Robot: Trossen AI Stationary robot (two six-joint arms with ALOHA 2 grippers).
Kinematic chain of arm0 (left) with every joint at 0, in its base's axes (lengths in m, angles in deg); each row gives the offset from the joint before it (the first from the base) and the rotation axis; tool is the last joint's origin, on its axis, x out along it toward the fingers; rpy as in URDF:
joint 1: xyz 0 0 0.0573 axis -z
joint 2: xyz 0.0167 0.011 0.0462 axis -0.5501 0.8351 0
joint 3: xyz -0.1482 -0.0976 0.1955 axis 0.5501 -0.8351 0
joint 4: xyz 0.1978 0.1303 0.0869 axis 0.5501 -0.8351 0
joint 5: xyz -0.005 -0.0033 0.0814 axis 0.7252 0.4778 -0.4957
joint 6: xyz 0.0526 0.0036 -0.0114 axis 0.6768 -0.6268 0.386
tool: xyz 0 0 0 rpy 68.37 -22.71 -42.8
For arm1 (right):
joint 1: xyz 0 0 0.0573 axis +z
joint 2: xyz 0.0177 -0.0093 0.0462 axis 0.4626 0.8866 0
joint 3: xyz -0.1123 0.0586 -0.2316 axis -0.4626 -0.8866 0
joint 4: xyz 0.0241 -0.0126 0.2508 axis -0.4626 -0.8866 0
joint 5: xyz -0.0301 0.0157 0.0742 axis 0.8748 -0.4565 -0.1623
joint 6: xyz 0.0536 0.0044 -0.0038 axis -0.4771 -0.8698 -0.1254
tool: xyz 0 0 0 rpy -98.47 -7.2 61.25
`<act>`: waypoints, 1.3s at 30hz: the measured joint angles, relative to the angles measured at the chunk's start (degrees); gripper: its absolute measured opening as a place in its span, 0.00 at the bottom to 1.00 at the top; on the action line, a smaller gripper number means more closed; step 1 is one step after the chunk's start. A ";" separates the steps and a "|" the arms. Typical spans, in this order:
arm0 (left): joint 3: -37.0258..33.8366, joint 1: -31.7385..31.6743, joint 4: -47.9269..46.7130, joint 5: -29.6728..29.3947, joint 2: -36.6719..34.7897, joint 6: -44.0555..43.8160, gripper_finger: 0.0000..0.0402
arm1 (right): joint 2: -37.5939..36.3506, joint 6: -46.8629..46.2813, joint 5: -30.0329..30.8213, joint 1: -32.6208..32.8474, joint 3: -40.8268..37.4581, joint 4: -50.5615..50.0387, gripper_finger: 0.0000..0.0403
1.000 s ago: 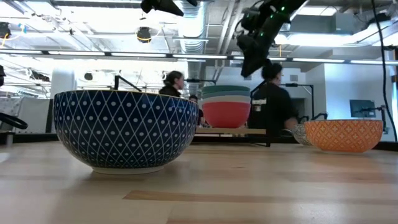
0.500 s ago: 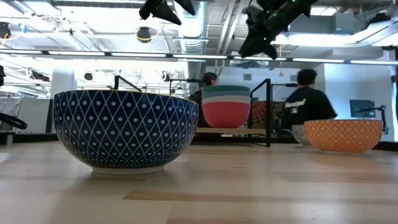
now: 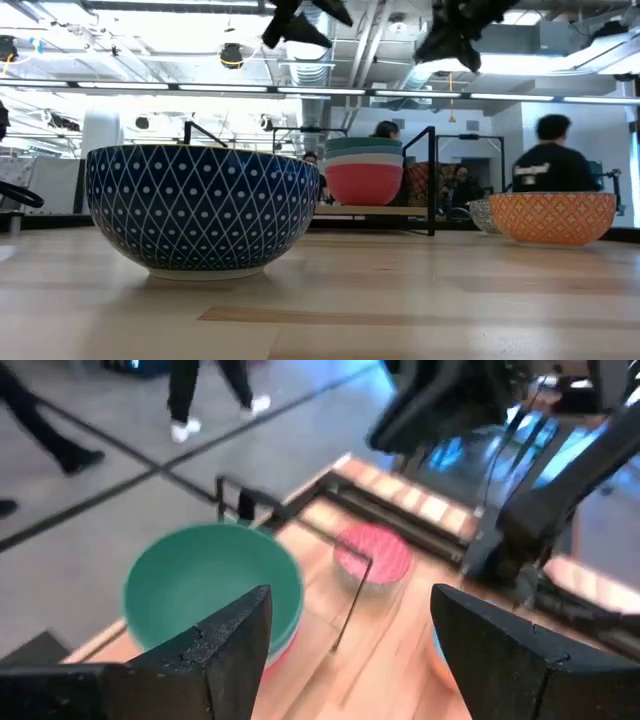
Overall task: Place and stack bowls onto a shelf
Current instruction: Put the red patterned bowl on the shelf
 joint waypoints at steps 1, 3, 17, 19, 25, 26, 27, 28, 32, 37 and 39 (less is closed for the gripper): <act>-0.06 0.00 0.08 -0.16 -0.06 -0.01 0.64 | -0.92 -1.64 -0.02 0.42 -1.95 0.58 0.26; -0.06 0.00 1.05 -0.82 -0.20 -0.09 0.64 | -2.96 -4.34 0.00 1.00 -4.62 0.70 0.26; -0.04 0.07 2.24 -5.17 -0.25 -8.98 0.64 | -5.58 -7.36 17.33 -2.64 -6.19 -27.37 0.26; -0.04 0.28 3.25 -5.21 -0.21 -9.28 0.64 | -3.72 -6.76 17.33 -3.50 -6.21 -29.47 0.28; 0.05 2.66 2.58 -7.04 0.08 -9.65 0.64 | -0.36 -5.67 16.71 -3.69 -6.21 -29.24 0.45; 0.05 3.29 1.97 -7.98 0.08 -9.74 0.64 | -0.05 -6.26 15.75 -3.49 -6.21 -29.00 0.48; 0.05 3.82 1.26 -9.03 0.05 -9.80 0.64 | 0.06 -7.06 14.93 -3.00 -6.21 -28.72 0.51; 0.05 4.29 0.19 -9.94 0.01 -9.58 0.64 | 0.03 -7.91 14.15 -2.43 -6.21 -28.07 0.55; 0.00 4.48 -4.50 -10.75 -1.77 -7.44 0.64 | -1.38 -12.34 12.03 -0.07 -5.68 -23.25 0.62; 0.00 1.75 -9.88 -8.61 -7.23 -5.44 0.64 | -2.90 -20.42 14.57 0.68 -0.97 -22.82 0.63; 0.00 0.58 -12.73 -8.24 -9.19 -4.32 0.64 | -3.10 -23.76 19.19 0.70 -0.40 -25.72 0.63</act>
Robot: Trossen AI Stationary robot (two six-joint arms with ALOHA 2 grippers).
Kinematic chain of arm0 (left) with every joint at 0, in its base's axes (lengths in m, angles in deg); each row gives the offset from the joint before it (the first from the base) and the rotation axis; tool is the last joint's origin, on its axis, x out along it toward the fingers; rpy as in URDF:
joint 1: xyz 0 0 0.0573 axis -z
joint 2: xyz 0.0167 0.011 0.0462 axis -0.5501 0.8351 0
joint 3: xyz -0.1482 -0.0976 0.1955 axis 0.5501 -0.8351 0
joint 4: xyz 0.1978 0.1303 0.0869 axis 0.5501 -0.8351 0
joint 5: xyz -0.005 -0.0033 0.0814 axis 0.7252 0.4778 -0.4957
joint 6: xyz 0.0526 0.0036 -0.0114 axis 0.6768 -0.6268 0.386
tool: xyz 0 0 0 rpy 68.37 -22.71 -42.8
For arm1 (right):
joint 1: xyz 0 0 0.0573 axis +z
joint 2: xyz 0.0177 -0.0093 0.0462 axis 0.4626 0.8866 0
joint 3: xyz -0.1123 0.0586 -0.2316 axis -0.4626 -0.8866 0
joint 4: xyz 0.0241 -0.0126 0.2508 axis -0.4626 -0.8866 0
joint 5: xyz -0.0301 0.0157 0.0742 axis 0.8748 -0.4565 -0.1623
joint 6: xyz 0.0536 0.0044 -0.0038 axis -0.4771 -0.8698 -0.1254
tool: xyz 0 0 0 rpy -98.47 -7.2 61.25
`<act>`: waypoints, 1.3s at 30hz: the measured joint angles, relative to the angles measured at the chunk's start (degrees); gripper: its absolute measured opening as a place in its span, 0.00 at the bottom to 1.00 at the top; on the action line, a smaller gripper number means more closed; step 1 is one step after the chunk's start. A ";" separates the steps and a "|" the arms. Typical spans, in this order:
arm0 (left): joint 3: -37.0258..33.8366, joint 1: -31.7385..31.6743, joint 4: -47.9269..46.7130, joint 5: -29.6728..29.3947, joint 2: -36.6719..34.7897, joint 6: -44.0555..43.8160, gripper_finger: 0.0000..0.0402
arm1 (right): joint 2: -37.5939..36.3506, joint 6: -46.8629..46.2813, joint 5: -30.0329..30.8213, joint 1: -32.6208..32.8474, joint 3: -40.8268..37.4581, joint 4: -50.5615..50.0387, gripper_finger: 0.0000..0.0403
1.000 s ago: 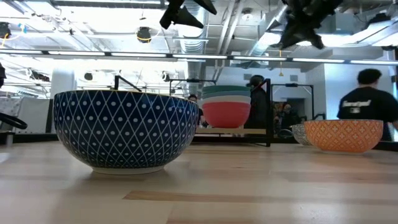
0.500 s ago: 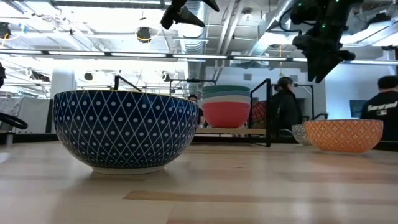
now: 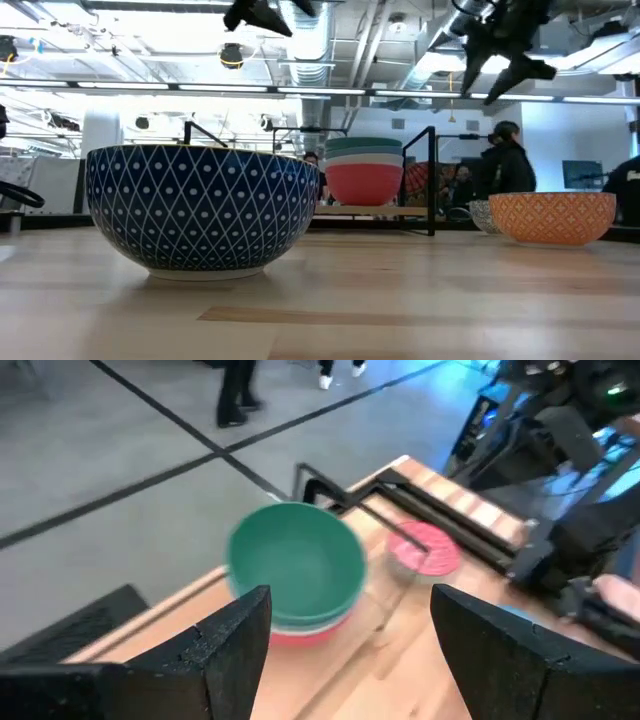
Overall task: Place and stack bowls onto a shelf
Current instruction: Put the red patterned bowl on the shelf
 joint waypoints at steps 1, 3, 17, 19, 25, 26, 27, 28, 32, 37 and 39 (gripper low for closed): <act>0.00 -0.62 -2.01 0.57 -0.97 0.45 0.64 | 0.02 -2.09 2.73 -0.02 -0.17 -2.35 0.63; 0.00 -1.82 -5.05 2.41 -2.56 1.69 0.64 | 0.23 -5.31 5.78 -0.11 -1.92 -5.96 0.63; -6.04 -6.85 -12.32 13.83 -6.58 11.10 0.64 | 0.54 -20.94 3.53 -1.99 -25.06 5.77 0.63; -6.99 -7.51 -11.88 14.45 -6.58 11.89 0.64 | 0.56 -22.47 3.93 -3.09 -26.51 6.03 0.63; -7.78 -8.51 -11.92 13.05 -6.58 13.86 0.64 | 0.56 -25.75 4.41 -6.43 -30.62 8.72 0.63; -7.80 -8.51 -12.17 12.66 -6.58 13.96 0.64 | 0.56 -26.05 4.44 -7.02 -31.15 9.39 0.63; -7.80 -8.51 -12.18 12.23 -6.58 14.12 0.64 | 0.56 -26.50 4.48 -7.58 -31.58 9.74 0.63; -7.80 -8.49 -12.01 11.70 -6.58 14.33 0.64 | 0.56 -26.95 4.85 -8.09 -31.82 9.89 0.63; -7.79 -8.49 -11.98 11.25 -6.58 11.89 0.64 | 0.46 -28.46 6.09 -8.85 -31.97 10.03 0.63; -7.78 -7.25 -14.33 11.66 -6.58 9.89 0.64 | -1.21 -30.35 4.41 -5.68 -31.70 10.42 0.63; -7.78 -6.53 -17.23 11.72 -6.58 9.87 0.64 | -2.42 -32.25 4.10 -1.81 -30.70 10.52 0.63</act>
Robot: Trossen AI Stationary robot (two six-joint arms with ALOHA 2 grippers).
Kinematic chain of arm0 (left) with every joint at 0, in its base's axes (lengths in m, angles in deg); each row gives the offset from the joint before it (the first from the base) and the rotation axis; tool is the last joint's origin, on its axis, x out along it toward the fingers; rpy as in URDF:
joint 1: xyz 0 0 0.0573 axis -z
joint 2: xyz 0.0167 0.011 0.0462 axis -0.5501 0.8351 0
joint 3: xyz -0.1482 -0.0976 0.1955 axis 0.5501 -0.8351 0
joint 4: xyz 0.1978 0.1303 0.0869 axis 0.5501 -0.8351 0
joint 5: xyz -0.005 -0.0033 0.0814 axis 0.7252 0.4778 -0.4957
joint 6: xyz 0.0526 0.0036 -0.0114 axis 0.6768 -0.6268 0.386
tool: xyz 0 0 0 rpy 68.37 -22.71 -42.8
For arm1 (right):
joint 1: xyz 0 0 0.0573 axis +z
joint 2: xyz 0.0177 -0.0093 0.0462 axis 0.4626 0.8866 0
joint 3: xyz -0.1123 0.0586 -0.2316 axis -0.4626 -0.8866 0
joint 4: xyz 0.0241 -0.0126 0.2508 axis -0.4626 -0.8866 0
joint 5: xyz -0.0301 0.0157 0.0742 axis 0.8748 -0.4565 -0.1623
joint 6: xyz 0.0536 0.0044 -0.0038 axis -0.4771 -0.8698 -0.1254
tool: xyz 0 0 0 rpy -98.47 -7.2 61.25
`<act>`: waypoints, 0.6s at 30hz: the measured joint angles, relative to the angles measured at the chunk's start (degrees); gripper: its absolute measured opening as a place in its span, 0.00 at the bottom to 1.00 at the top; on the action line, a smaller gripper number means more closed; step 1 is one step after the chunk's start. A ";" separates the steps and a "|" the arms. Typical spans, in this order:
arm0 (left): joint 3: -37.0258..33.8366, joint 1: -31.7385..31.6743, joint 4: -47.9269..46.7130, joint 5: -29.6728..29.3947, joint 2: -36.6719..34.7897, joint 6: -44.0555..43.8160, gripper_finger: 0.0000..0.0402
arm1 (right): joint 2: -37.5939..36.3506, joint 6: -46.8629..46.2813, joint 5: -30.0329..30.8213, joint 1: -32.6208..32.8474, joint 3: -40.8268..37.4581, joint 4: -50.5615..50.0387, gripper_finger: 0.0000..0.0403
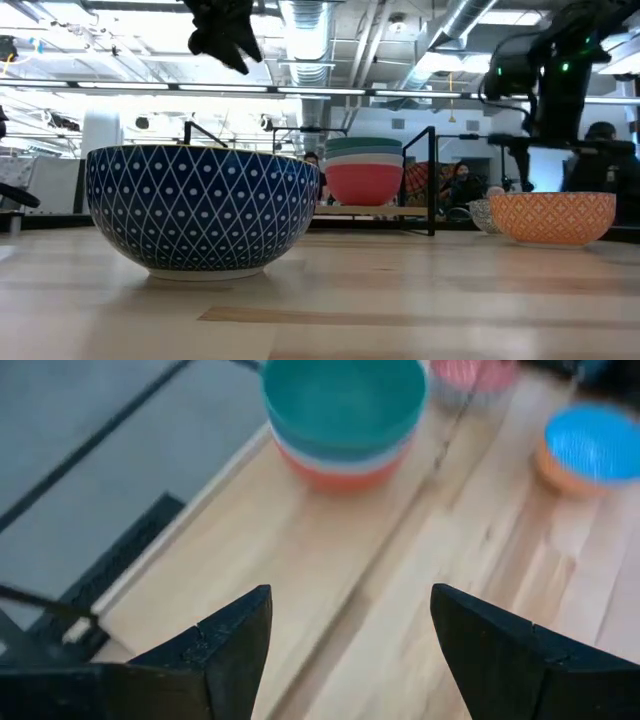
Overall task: Place and stack bowls onto a shelf
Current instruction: Put the red patterned bowl on the shelf
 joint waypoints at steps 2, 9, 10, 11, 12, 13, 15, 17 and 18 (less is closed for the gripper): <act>0.00 0.49 -3.14 -0.21 0.00 0.35 0.64 | -1.41 -2.89 0.18 4.30 1.22 0.03 0.63; -0.33 0.83 -7.41 -0.30 0.00 3.89 0.64 | -3.25 -9.61 3.19 19.72 5.04 -0.02 0.63; -0.51 0.82 -7.47 -0.27 0.00 4.09 0.64 | -3.01 -10.14 3.39 21.79 5.59 0.20 0.63; -0.65 0.82 -7.44 0.02 0.00 4.13 0.64 | -2.67 -10.70 3.83 23.83 6.08 0.63 0.63; -0.77 0.82 -7.22 0.58 0.00 4.15 0.64 | -2.37 -11.46 4.33 25.93 6.54 1.06 0.63; -0.85 0.82 -7.00 1.58 0.00 4.20 0.64 | -1.85 -12.41 4.88 27.95 7.07 1.57 0.63; -0.93 0.82 -6.91 3.12 0.00 5.14 0.64 | -0.71 -14.68 6.23 31.59 8.35 2.75 0.63; -0.94 0.83 -6.93 3.82 0.00 6.35 0.64 | 0.73 -16.82 7.89 34.78 9.90 2.43 0.63; -0.94 0.83 -6.91 4.10 0.00 6.84 0.64 | 1.60 -17.67 8.58 36.14 10.65 2.52 0.63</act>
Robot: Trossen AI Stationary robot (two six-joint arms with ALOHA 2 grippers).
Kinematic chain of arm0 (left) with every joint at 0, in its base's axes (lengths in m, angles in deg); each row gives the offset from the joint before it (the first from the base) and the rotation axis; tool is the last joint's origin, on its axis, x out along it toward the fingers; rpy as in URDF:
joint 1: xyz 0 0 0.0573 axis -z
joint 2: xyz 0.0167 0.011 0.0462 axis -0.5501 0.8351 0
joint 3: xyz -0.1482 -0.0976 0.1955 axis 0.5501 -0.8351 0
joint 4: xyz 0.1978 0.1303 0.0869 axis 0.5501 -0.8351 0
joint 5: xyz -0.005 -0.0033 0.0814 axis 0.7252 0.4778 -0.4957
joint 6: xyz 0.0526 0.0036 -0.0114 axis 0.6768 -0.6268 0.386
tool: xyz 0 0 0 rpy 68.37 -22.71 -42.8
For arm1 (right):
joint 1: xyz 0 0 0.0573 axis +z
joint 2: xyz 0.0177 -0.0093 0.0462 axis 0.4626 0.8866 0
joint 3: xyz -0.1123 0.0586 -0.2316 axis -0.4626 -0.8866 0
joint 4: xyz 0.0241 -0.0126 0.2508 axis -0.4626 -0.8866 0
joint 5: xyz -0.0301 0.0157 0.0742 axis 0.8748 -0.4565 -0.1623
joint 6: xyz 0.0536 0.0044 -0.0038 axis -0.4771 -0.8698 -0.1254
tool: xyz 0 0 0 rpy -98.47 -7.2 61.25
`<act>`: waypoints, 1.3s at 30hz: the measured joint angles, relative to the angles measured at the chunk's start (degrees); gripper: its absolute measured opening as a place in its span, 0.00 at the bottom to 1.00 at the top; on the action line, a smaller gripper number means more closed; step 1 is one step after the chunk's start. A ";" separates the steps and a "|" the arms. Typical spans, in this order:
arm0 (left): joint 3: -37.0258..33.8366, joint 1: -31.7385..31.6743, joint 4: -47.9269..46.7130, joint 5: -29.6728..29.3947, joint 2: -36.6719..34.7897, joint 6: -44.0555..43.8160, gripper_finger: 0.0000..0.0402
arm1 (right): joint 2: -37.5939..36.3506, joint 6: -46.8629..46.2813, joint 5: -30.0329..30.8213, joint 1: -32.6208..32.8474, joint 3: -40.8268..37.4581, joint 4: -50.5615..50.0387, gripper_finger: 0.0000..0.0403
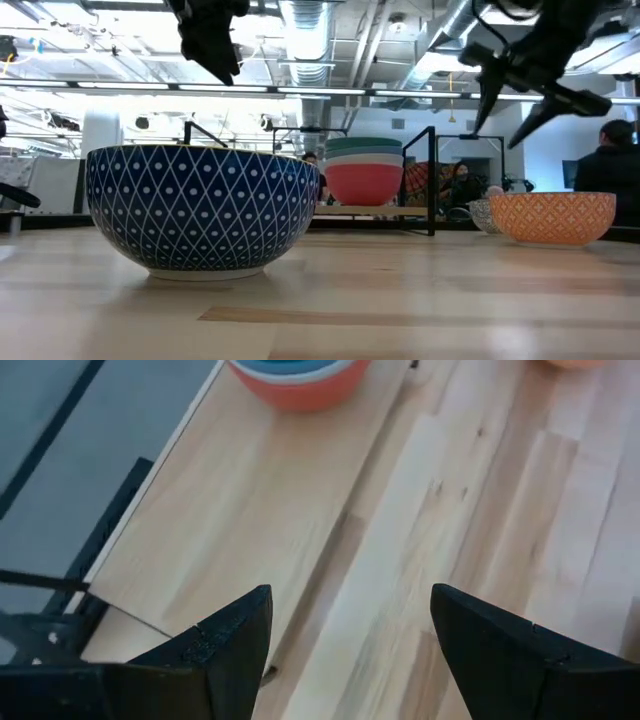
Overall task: Place and stack bowls onto a shelf
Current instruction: Put the red patterned bowl on the shelf
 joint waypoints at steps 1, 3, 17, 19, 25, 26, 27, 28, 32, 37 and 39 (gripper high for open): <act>-0.02 -0.01 -0.04 -0.01 0.00 0.51 0.64 | 0.85 -0.76 0.42 1.24 0.69 0.04 0.63; -0.02 -0.01 -0.02 -0.03 0.00 1.40 0.64 | 2.70 -1.97 0.79 3.17 2.16 -0.30 0.63; -0.02 0.36 1.70 1.89 0.70 2.06 0.64 | 15.61 -1.51 0.16 10.85 16.59 -0.44 0.63; -0.02 0.36 2.29 1.92 1.30 2.71 0.64 | 17.15 0.32 -0.08 11.39 18.92 -0.64 0.63; -0.02 0.74 1.77 4.98 3.50 2.58 0.64 | 22.07 3.93 -1.59 11.96 24.41 -0.29 0.63; -0.02 1.11 1.54 5.33 3.68 1.95 0.64 | 22.99 5.01 -2.39 12.17 25.15 -0.23 0.63; -0.02 1.62 1.14 5.56 3.74 1.24 0.64 | 23.81 5.90 -3.40 12.48 25.75 -0.08 0.63; -0.02 2.18 0.83 5.56 3.72 0.61 0.64 | 24.51 6.64 -4.34 12.68 26.16 -0.19 0.63; -0.02 4.74 1.21 4.37 3.67 -2.59 0.64 | 26.71 8.04 -6.91 14.41 27.48 -0.49 0.63; -0.02 7.13 2.13 3.12 4.48 -6.31 0.64 | 27.70 8.43 -7.31 17.58 28.03 -0.50 0.63; -0.04 7.98 1.86 3.14 4.92 -9.21 0.64 | 27.58 8.00 -7.29 19.15 28.07 -0.21 0.63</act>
